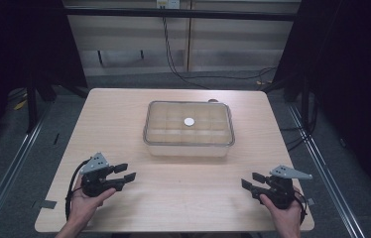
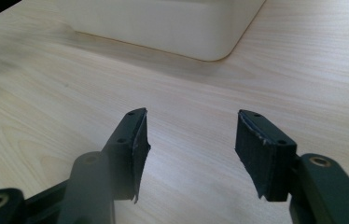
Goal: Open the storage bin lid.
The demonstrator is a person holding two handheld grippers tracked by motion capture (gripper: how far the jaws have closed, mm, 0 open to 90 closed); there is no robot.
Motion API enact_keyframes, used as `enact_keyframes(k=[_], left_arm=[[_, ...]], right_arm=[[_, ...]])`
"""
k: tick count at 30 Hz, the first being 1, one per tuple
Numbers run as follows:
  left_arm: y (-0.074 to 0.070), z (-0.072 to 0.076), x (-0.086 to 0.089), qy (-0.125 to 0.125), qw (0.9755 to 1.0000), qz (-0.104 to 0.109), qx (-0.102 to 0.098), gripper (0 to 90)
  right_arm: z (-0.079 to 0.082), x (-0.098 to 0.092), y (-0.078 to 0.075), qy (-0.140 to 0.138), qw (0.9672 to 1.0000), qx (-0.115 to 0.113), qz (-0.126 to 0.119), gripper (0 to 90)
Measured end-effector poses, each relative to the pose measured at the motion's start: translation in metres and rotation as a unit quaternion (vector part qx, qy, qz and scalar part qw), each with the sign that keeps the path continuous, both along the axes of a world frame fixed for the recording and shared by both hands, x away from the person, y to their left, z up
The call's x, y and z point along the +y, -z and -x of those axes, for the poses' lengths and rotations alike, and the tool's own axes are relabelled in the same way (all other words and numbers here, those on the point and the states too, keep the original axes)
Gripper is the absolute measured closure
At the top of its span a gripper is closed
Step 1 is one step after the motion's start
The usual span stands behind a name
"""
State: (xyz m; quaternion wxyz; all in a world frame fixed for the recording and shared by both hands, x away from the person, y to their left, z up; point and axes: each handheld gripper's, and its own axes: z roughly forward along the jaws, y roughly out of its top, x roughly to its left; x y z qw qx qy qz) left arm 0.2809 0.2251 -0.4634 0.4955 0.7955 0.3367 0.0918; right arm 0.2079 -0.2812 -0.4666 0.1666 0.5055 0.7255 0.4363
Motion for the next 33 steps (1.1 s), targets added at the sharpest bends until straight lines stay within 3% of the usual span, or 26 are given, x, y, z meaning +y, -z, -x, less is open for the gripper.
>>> enact_keyframes(k=[3, 4, 6, 9, 11, 16, 20, 23, 25, 29, 33], left_arm=[[-0.001, -0.002, -0.001, -0.007, 0.9998, -0.011, 0.012, 47.9], [-0.001, -0.003, -0.001, -0.01, 0.9997, -0.008, 0.023, 47.3], [-0.002, -0.003, 0.0, -0.016, 0.9995, -0.011, 0.024, 47.1], [-0.003, -0.005, -0.003, -0.007, 0.9988, -0.001, 0.049, 42.8], [-0.005, -0.003, -0.007, 0.0, 0.9991, -0.008, 0.041, 41.2], [-0.01, -0.008, -0.017, 0.012, 0.999, -0.002, 0.043, 36.2], [-0.009, -0.013, -0.022, 0.027, 0.9979, -0.009, 0.058, 34.5], [-0.01, -0.015, -0.021, 0.028, 0.9979, -0.011, 0.057, 33.2], [-0.012, -0.016, -0.02, 0.028, 0.998, -0.016, 0.054, 32.8], [-0.021, -0.025, -0.016, 0.016, 0.9987, -0.003, 0.048, 33.2], [-0.025, -0.033, -0.017, 0.011, 0.9989, 0.005, 0.046, 33.2]], right_arm=[[-0.001, 0.0, -0.004, -0.002, 1.0, 0.002, -0.003, 38.1], [-0.002, 0.0, -0.004, -0.007, 1.0, 0.001, -0.002, 38.4], [-0.004, 0.001, -0.005, -0.008, 0.9999, 0.004, 0.01, 37.8], [-0.006, 0.001, -0.005, -0.015, 0.9998, 0.015, 0.0, 30.4], [-0.005, 0.0, -0.006, -0.019, 0.9997, 0.017, -0.001, 28.6], [-0.007, -0.001, -0.011, -0.015, 0.9997, 0.018, 0.0, 27.3], [-0.017, 0.0, -0.016, -0.015, 0.9998, 0.016, 0.0, 25.8], [-0.025, 0.003, -0.017, -0.023, 0.9994, 0.021, -0.014, 25.8], [-0.029, 0.008, -0.017, -0.028, 0.9994, 0.018, -0.008, 25.8], [-0.037, 0.013, -0.022, -0.035, 0.9993, 0.015, -0.008, 25.8], [-0.046, 0.015, -0.026, -0.053, 0.9984, 0.003, -0.02, 32.2]])
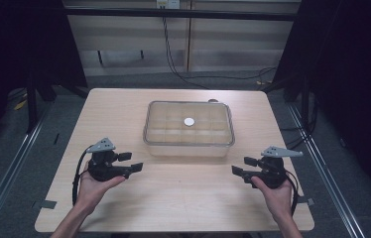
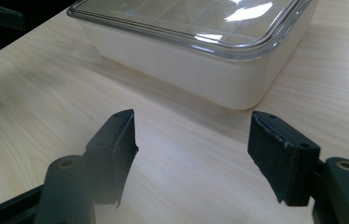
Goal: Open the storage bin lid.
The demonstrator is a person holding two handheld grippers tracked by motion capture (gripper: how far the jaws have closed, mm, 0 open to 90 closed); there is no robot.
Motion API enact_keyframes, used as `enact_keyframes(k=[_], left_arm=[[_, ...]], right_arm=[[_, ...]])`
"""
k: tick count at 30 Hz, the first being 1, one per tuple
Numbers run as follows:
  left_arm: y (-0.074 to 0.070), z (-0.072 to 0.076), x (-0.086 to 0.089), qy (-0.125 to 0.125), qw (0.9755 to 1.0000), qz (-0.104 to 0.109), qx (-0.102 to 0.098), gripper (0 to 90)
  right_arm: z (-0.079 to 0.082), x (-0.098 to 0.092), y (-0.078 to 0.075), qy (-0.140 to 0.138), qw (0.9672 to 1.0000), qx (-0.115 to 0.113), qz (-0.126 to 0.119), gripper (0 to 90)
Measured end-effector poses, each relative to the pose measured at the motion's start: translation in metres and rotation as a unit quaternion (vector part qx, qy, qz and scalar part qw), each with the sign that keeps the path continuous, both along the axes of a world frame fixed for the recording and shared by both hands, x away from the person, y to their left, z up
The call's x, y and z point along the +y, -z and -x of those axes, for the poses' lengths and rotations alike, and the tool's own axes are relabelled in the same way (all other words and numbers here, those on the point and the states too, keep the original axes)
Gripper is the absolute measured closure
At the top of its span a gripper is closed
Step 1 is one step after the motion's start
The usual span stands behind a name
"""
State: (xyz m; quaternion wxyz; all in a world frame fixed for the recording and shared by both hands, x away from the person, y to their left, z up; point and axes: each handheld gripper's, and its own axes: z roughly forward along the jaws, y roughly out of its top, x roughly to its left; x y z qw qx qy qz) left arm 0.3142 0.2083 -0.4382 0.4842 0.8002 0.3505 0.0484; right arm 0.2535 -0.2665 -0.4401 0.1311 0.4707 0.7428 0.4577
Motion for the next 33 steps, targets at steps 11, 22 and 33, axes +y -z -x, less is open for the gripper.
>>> enact_keyframes(k=[11, 22, 33], left_arm=[[-0.008, -0.019, -0.002, 0.0, 0.9998, 0.007, -0.017, 33.7], [-0.012, -0.041, -0.004, -0.015, 0.9998, -0.015, -0.002, 30.7], [-0.019, -0.062, -0.013, -0.016, 0.9998, -0.006, 0.007, 29.9]], right_arm=[[-0.028, 0.007, -0.005, -0.002, 0.9996, 0.015, -0.023, 28.0], [-0.053, 0.007, -0.019, -0.007, 0.9998, 0.014, -0.013, 22.3], [-0.078, 0.007, -0.024, -0.012, 0.9996, 0.027, -0.005, 22.9]])
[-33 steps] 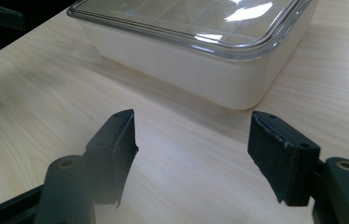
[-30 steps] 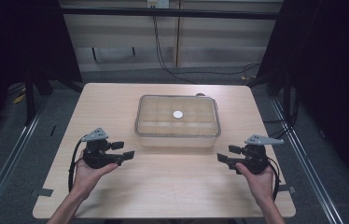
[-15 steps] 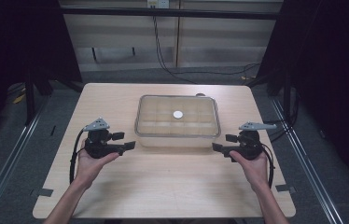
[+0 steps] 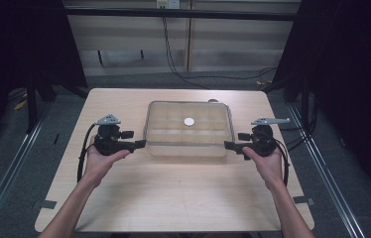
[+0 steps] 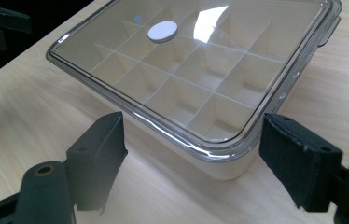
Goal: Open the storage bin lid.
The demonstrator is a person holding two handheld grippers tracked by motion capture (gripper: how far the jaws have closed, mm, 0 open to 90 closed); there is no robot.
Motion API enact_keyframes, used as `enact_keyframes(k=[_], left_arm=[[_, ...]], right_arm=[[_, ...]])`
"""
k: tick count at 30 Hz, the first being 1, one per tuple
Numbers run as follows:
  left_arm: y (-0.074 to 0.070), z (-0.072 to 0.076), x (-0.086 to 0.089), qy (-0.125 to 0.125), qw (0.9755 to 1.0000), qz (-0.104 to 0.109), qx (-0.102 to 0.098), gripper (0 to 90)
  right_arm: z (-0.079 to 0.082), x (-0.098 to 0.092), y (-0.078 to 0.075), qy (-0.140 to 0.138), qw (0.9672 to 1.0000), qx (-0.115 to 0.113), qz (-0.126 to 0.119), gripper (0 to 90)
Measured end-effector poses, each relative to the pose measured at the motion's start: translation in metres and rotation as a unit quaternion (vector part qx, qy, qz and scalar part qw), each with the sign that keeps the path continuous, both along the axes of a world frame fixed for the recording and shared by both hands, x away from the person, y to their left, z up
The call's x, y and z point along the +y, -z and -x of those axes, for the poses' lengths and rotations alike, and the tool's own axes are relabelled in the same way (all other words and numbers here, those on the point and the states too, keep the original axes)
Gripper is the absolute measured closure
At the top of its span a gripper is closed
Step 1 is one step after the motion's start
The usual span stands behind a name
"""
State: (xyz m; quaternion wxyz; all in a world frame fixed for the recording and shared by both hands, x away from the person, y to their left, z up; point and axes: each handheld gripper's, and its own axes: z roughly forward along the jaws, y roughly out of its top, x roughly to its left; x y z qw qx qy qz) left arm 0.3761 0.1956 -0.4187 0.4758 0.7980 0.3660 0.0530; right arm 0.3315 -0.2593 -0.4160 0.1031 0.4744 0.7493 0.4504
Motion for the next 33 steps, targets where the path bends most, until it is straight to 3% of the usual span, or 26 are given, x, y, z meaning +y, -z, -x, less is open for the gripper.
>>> enact_keyframes(k=[3, 12, 21, 24, 30, 33], left_arm=[[-0.003, -0.005, -0.003, 0.003, 0.9999, -0.011, -0.002, 30.0], [-0.011, -0.021, -0.007, -0.003, 0.9999, -0.014, -0.003, 29.9], [-0.014, -0.035, -0.01, -0.011, 0.9997, -0.02, 0.0, 29.5], [-0.013, -0.039, -0.012, -0.013, 0.9996, -0.024, 0.0, 29.2], [-0.002, -0.045, -0.017, -0.021, 0.9992, -0.027, 0.018, 21.7], [0.0, -0.045, -0.019, -0.017, 0.9993, -0.03, 0.015, 21.5]], right_arm=[[-0.004, -0.001, -0.003, -0.001, 1.0, -0.005, -0.003, 31.7], [-0.024, -0.004, -0.009, 0.001, 0.9999, -0.001, 0.015, 25.1], [-0.04, -0.004, -0.011, 0.006, 0.9997, 0.0, 0.022, 24.9], [-0.049, -0.001, -0.009, 0.013, 0.9992, 0.006, 0.038, 25.1], [-0.059, 0.006, 0.001, 0.0, 0.9989, 0.023, 0.04, 20.3], [-0.061, 0.008, 0.006, -0.002, 0.9992, 0.024, 0.033, 16.4]])
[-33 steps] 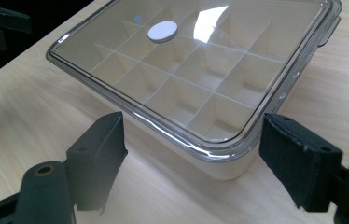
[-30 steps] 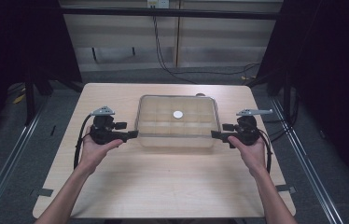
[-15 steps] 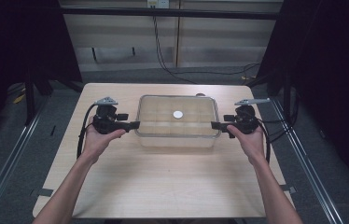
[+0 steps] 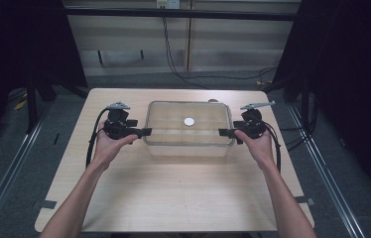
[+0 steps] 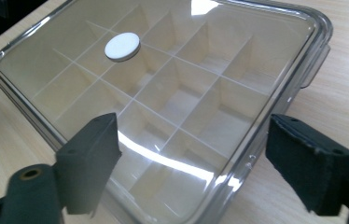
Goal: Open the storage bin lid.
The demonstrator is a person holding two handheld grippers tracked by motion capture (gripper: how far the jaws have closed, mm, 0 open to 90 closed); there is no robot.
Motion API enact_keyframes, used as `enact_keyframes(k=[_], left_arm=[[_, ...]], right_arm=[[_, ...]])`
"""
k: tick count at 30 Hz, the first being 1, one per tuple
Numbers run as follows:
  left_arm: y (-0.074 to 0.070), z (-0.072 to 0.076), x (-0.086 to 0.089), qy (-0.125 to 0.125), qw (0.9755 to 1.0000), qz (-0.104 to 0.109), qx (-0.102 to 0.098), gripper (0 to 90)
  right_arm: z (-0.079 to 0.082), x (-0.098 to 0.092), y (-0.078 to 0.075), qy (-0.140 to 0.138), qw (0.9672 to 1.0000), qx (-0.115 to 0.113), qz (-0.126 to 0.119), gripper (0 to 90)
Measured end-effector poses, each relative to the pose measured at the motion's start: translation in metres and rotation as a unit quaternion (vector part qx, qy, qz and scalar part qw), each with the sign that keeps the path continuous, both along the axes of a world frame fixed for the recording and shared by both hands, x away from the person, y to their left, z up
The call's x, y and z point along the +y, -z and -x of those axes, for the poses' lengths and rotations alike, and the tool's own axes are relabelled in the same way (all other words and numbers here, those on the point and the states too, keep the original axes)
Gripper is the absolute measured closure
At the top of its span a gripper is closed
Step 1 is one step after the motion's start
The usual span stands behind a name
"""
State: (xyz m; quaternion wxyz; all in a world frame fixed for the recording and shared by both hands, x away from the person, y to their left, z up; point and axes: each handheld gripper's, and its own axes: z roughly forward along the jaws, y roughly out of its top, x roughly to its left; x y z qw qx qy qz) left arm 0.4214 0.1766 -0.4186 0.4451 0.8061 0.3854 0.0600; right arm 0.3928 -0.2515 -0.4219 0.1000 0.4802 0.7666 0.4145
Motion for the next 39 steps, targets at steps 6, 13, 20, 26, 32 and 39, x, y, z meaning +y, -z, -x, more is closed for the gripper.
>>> enact_keyframes(k=[6, 13, 20, 26, 32, 39], left_arm=[[0.009, -0.003, -0.001, -0.005, 0.9999, -0.007, 0.014, 19.5], [0.016, -0.007, -0.006, 0.0, 0.9997, 0.005, 0.026, 19.1], [0.022, -0.008, -0.014, 0.007, 0.9995, -0.005, 0.031, 18.2], [0.028, -0.009, -0.019, 0.017, 0.999, -0.001, 0.041, 18.6], [0.027, -0.011, -0.023, 0.02, 0.999, -0.008, 0.04, 16.8], [0.032, -0.014, -0.025, 0.017, 0.9982, 0.013, 0.056, 15.0]], right_arm=[[-0.005, 0.002, 0.008, 0.005, 0.9999, 0.011, 0.003, 15.9], [-0.009, -0.004, 0.014, 0.013, 0.9998, 0.015, -0.002, 16.6], [-0.01, -0.002, 0.018, 0.009, 0.9997, 0.019, -0.012, 12.6], [-0.012, -0.002, 0.022, 0.003, 0.9995, 0.029, -0.01, 13.6], [-0.014, 0.004, 0.027, 0.007, 0.9993, 0.033, -0.014, 11.3], [-0.017, 0.006, 0.028, 0.012, 0.9992, 0.037, -0.015, 9.5]])
